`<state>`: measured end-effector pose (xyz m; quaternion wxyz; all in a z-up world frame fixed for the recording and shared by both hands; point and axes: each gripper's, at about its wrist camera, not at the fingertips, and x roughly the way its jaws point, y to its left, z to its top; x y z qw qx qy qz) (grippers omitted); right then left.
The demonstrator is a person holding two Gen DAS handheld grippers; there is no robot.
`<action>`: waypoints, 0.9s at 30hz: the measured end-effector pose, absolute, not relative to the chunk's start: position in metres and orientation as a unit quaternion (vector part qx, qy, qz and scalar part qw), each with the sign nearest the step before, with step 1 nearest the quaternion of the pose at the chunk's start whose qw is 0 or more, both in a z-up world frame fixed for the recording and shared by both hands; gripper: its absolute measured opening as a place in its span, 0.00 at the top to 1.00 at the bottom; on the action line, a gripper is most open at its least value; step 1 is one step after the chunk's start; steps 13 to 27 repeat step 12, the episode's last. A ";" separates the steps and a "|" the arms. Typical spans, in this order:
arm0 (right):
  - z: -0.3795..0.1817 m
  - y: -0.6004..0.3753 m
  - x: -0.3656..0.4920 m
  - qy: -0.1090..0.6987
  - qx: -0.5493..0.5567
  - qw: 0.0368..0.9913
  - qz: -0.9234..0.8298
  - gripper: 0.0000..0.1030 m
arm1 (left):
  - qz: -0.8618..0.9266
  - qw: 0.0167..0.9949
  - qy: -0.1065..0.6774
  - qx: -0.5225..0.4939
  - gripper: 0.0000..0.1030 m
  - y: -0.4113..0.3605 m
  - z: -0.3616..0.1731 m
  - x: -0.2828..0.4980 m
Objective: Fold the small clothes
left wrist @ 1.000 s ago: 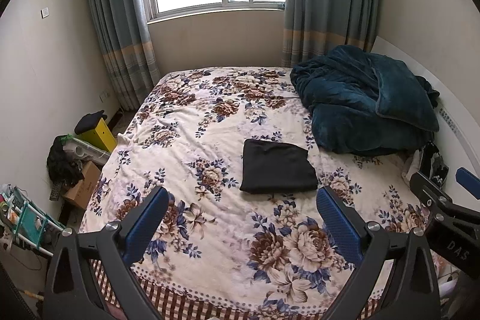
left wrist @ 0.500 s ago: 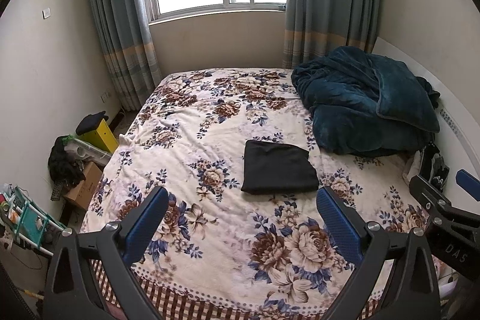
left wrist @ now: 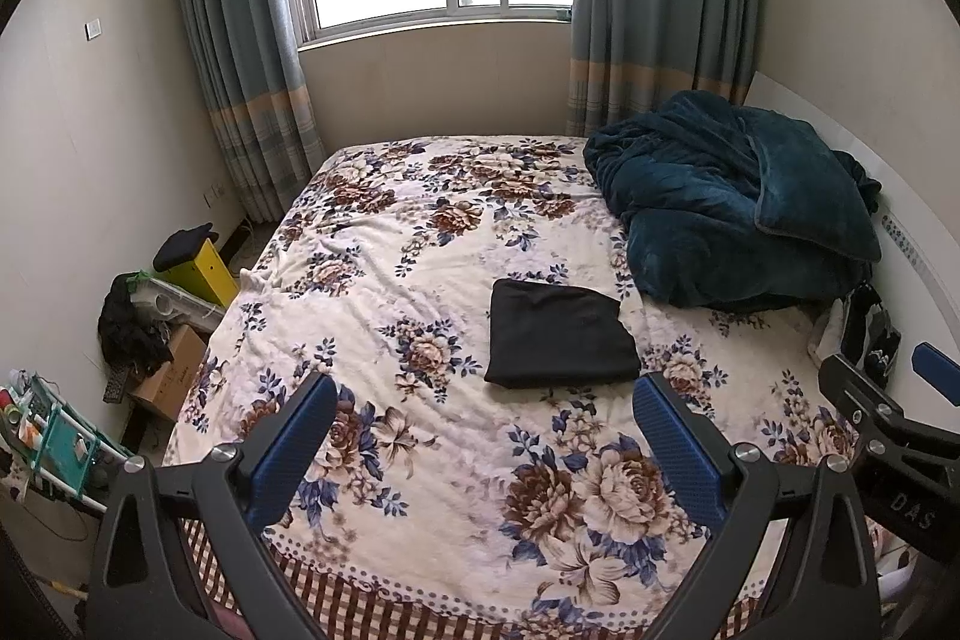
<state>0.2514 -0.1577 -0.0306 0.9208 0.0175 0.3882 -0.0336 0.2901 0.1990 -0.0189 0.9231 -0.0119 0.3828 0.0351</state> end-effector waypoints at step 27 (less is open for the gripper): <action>-0.032 -0.155 0.250 0.387 0.018 0.921 -0.036 0.00 | 0.031 0.925 0.378 -0.007 0.02 0.202 -0.017 0.295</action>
